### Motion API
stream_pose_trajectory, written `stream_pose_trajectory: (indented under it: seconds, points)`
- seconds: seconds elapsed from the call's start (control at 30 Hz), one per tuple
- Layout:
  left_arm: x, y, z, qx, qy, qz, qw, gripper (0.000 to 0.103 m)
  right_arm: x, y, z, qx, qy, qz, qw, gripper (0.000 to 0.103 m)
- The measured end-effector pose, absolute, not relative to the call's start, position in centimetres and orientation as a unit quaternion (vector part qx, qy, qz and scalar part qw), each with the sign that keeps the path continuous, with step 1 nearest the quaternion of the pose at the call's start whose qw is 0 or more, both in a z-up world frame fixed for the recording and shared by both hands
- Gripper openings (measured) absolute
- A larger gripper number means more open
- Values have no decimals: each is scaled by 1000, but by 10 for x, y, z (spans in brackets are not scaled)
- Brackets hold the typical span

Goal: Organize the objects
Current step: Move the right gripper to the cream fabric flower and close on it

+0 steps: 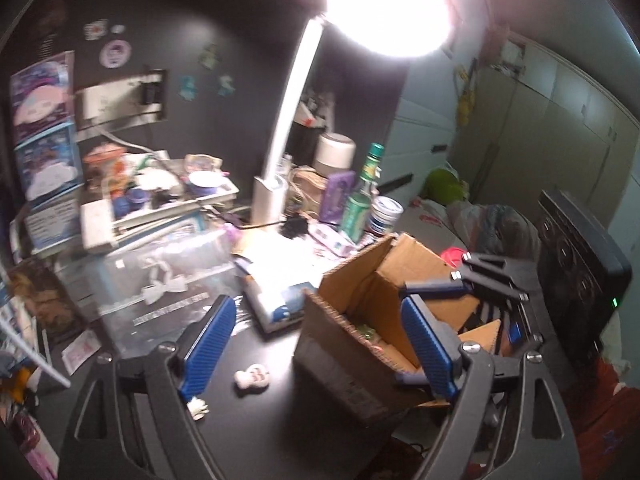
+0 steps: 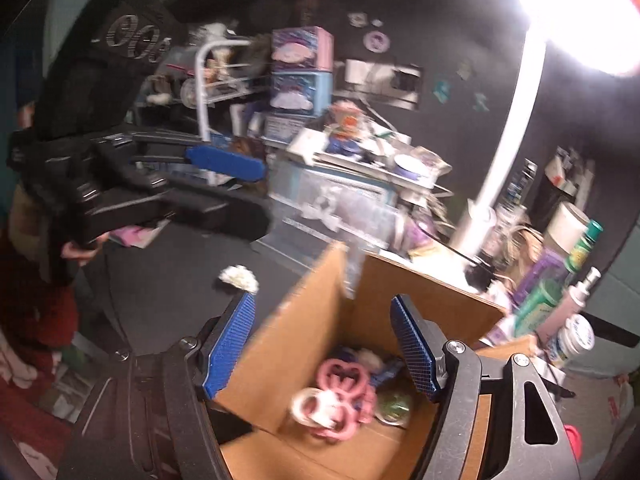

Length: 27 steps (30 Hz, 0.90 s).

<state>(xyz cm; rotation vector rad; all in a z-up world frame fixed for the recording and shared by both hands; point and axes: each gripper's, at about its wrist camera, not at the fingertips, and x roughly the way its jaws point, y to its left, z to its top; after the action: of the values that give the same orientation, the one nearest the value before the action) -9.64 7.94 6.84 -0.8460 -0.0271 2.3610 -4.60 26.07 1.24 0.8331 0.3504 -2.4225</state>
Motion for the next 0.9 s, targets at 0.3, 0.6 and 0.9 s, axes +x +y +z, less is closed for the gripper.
stream_pose_trajectory:
  seconds: [0.3,0.6,0.9]
  points:
    - [-65,-7,27,-303,-31,934,185,87,-21,168,-35,303,114,-862,391,68]
    - [-51,-64,-34,-315,-71,937,133,87,-48,114,-96,322,140,-861,369,76]
    - [-50,-79,-68,-333,-102,929,130,87,-107,124,-147,386,109,-858,321,76]
